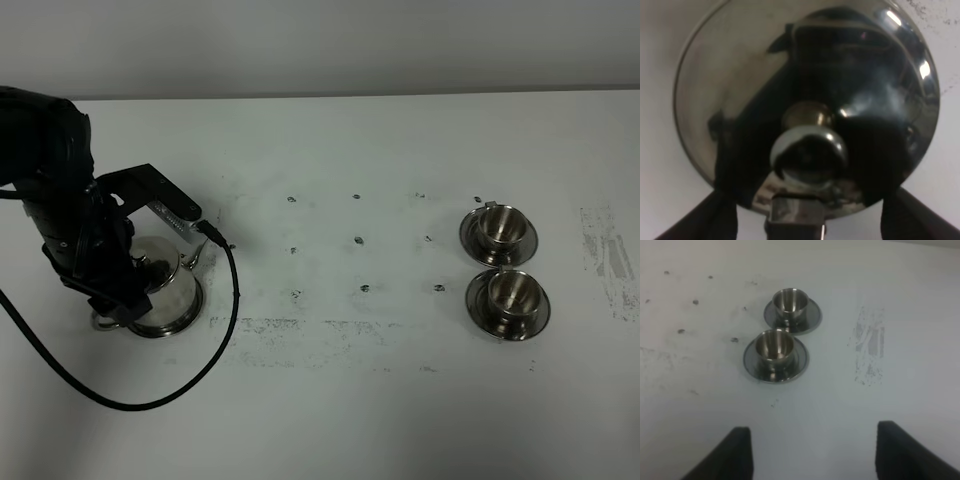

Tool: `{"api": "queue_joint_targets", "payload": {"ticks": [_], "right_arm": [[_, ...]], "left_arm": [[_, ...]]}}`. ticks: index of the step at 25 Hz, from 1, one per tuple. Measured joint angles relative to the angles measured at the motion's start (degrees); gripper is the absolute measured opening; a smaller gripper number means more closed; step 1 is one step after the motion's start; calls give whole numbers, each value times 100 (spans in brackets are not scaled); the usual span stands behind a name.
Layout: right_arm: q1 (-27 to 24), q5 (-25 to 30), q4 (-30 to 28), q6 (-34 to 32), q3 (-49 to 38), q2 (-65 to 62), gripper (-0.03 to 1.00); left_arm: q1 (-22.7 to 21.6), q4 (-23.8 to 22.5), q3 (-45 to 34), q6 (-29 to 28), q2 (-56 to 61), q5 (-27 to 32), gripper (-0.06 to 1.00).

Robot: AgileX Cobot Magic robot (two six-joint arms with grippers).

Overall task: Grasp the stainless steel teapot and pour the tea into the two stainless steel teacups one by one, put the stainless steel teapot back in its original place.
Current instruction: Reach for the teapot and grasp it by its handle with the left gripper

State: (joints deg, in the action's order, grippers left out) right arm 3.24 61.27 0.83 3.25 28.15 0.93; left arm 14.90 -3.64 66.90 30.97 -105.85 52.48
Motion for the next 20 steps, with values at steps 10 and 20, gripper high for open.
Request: {"api": "queue_joint_targets", "payload": {"ticks": [10, 20], "right_arm": [[0, 0, 0, 0, 0, 0, 51], [0, 0, 0, 0, 0, 0, 51]], "left_arm": [[0, 5, 0, 0, -82, -60, 58], [0, 5, 0, -88, -82, -43, 58]]}}
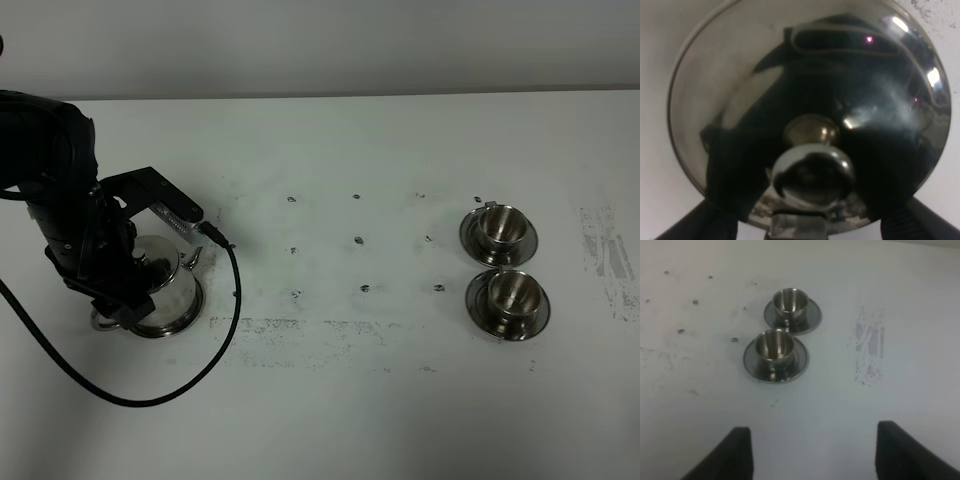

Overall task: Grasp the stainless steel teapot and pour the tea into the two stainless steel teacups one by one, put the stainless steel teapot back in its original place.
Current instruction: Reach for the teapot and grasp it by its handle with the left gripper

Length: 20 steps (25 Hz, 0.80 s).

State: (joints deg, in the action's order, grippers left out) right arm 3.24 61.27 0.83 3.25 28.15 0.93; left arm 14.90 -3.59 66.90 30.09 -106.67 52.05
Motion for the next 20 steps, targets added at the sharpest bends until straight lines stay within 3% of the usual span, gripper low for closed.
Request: {"api": "queue_joint_targets", "payload": {"ticks": [20], "right_arm": [[0, 0, 0, 0, 0, 0, 51]], "left_arm": [[0, 0, 0, -23, 0, -93, 58]]}}
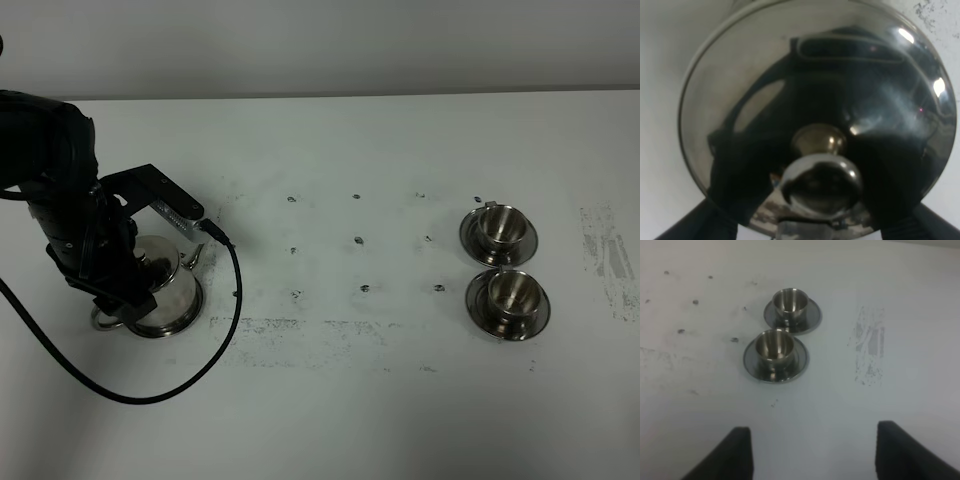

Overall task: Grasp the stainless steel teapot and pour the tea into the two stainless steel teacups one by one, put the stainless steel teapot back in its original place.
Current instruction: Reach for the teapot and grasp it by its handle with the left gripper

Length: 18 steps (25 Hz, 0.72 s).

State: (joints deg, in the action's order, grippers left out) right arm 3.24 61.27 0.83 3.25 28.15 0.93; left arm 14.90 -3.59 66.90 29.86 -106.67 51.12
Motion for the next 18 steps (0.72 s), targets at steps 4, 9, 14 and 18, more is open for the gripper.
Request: {"api": "queue_joint_targets", "payload": {"ticks": [4, 9, 14, 18], "right_arm": [[0, 0, 0, 0, 0, 0, 51], [0, 0, 0, 0, 0, 0, 51], [0, 0, 0, 0, 0, 0, 51], [0, 0, 0, 0, 0, 0, 51]], "left_arm": [[0, 0, 0, 0, 0, -12, 58], [0, 0, 0, 0, 0, -12, 58], [0, 0, 0, 0, 0, -12, 58], [0, 8, 0, 0, 0, -12, 55]]}}
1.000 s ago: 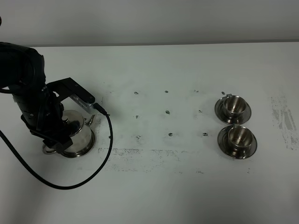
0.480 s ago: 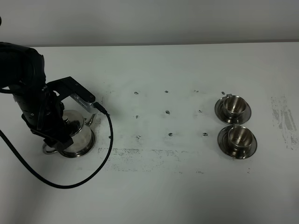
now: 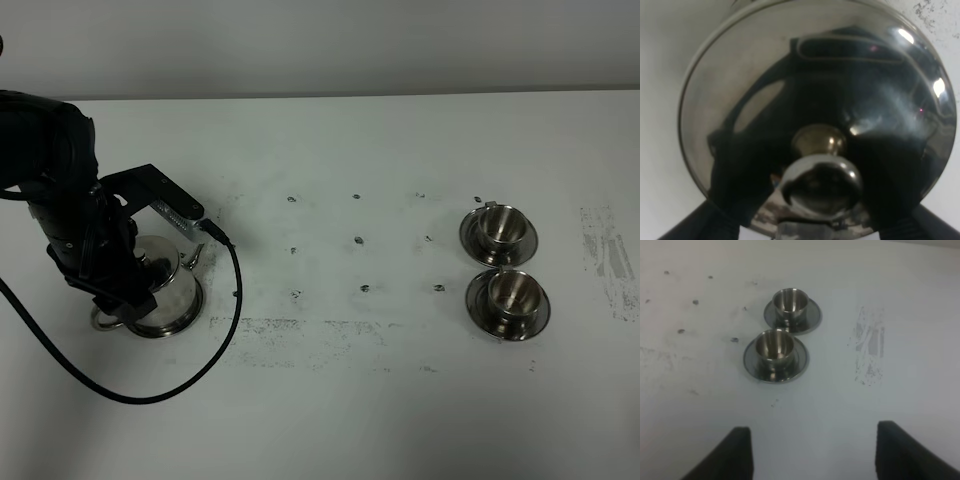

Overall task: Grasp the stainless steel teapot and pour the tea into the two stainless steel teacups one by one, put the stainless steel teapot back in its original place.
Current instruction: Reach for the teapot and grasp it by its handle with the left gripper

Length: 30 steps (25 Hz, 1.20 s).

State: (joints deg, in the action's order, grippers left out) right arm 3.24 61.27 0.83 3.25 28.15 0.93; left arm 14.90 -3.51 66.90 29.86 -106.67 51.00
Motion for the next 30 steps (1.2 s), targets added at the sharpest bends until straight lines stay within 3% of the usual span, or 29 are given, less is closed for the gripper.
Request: {"api": "queue_joint_targets", "payload": {"ticks": [13, 30], "right_arm": [[0, 0, 0, 0, 0, 0, 51], [0, 0, 0, 0, 0, 0, 51]], "left_arm": [[0, 151, 0, -10, 0, 354, 19], [60, 277, 0, -475, 32, 445, 19]]}}
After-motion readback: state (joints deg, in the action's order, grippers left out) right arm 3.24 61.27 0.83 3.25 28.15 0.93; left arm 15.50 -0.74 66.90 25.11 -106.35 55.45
